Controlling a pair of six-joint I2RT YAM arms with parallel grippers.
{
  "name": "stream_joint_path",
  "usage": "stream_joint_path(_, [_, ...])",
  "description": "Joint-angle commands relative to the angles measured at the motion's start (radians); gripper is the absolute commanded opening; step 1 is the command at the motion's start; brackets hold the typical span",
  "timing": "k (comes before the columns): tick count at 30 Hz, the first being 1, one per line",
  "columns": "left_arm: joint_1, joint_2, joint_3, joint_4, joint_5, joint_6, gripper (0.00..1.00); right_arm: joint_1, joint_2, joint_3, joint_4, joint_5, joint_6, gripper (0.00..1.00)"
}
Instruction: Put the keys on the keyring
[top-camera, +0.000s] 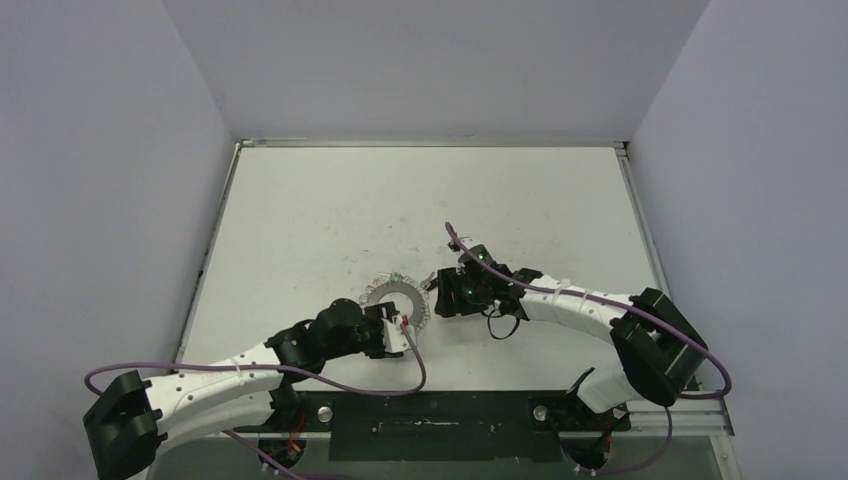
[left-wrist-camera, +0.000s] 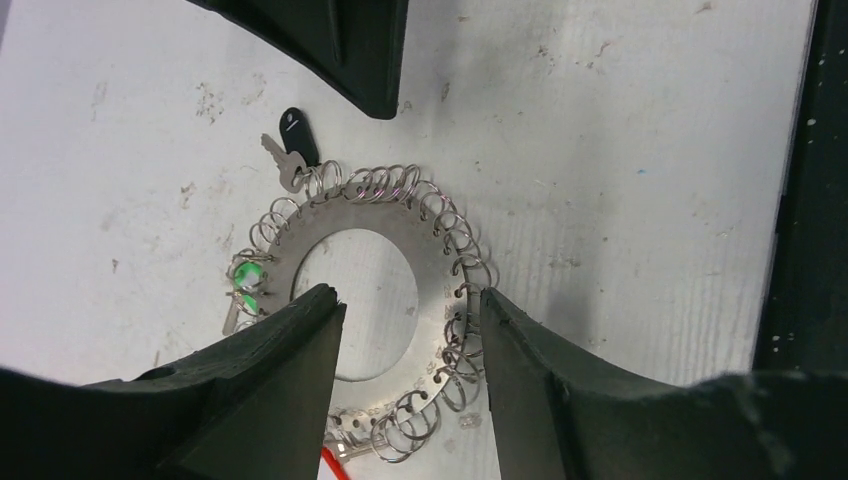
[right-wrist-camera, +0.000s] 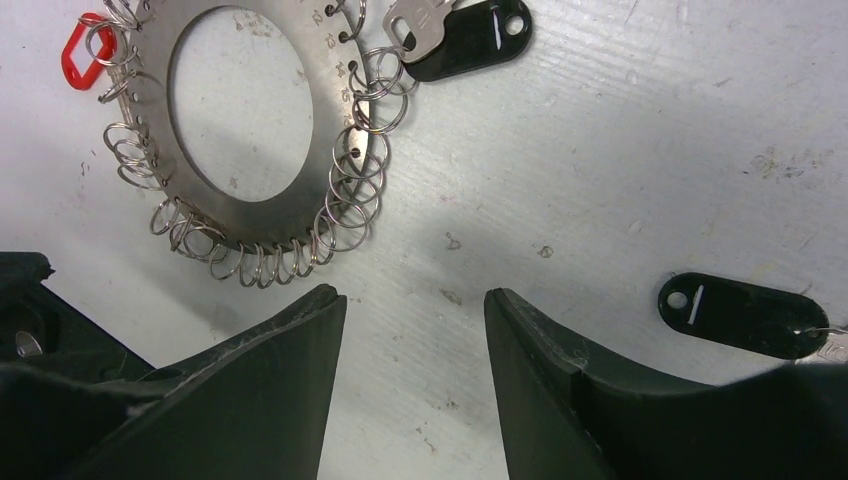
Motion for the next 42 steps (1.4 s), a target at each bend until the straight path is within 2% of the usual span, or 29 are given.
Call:
stream_joint_path(1, [-0.009,-0.002,0.006,-0.004,0.002,0.150,0.51,-0.014,-0.045,0.015,0.008,0.021,-0.017,0.55])
stream_joint_path(9, [-0.022,0.090,0.042,-0.012,0.011,0.136,0.49,-0.024,-0.016,0.027,0.008,0.012,-0.038,0.55])
stream_joint_path(17, [-0.022,0.147,0.075,0.020,-0.058,-0.012,0.49,-0.032,0.053,0.103,-0.008,0.003,-0.116,0.54])
stream_joint_path(21, [-0.019,0.139,0.091,0.022,-0.072,-0.072,0.49,-0.033,0.083,0.191,-0.079,0.004,-0.296,0.58])
stream_joint_path(25, [0.002,0.127,0.099,0.034,-0.068,-0.139,0.49,-0.032,0.013,0.197,-0.053,0.012,-0.518,0.65])
stream_joint_path(31, [0.115,0.087,0.089,0.087,0.043,-0.285,0.49,-0.029,-0.131,0.031,0.161,-0.037,-0.922,0.71])
stream_joint_path(36, [0.274,0.040,0.053,0.171,0.182,-0.434,0.49,-0.019,-0.207,-0.152,0.352,-0.176,-1.243,0.77])
stream_joint_path(42, [0.348,0.024,-0.015,0.321,0.251,-0.567,0.49,0.045,-0.141,-0.203,0.329,-0.186,-1.541,0.71])
